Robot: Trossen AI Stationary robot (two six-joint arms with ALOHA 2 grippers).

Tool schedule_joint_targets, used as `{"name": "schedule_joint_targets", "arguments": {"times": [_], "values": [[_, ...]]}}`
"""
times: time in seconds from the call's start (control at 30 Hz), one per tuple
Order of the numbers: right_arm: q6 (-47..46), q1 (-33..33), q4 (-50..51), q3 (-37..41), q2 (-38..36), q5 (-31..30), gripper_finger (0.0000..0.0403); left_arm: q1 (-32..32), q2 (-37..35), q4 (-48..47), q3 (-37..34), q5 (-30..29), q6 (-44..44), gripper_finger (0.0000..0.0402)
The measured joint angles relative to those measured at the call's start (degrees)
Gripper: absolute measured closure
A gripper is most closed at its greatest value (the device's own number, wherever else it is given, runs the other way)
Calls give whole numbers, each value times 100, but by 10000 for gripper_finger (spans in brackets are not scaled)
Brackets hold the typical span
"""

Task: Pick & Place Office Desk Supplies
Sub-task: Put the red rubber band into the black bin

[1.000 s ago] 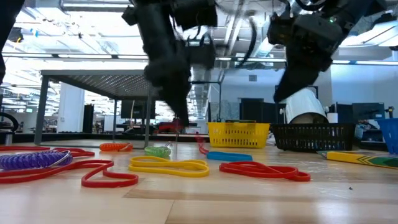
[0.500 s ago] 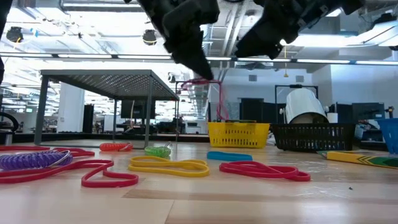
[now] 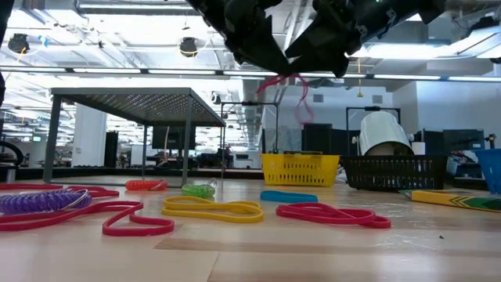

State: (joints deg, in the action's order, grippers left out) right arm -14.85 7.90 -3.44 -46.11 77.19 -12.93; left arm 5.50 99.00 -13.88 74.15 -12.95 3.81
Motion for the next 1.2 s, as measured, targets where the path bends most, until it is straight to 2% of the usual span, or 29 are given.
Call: {"name": "schedule_joint_targets", "arguments": {"times": [0.23,0.9,1.03,1.17,1.2], "values": [[-4,4,181,0,0,133,240,-22,0,17,0,0,41,401],[26,-185,220,-2,163,105,246,-1,-304,-16,7,-70,44,401],[28,-245,231,4,338,105,287,11,-304,-83,4,-70,44,401],[117,-245,215,4,382,147,377,11,-302,-134,4,-70,44,401],[208,-245,176,4,380,176,389,11,-302,-139,5,-70,44,401]]}}
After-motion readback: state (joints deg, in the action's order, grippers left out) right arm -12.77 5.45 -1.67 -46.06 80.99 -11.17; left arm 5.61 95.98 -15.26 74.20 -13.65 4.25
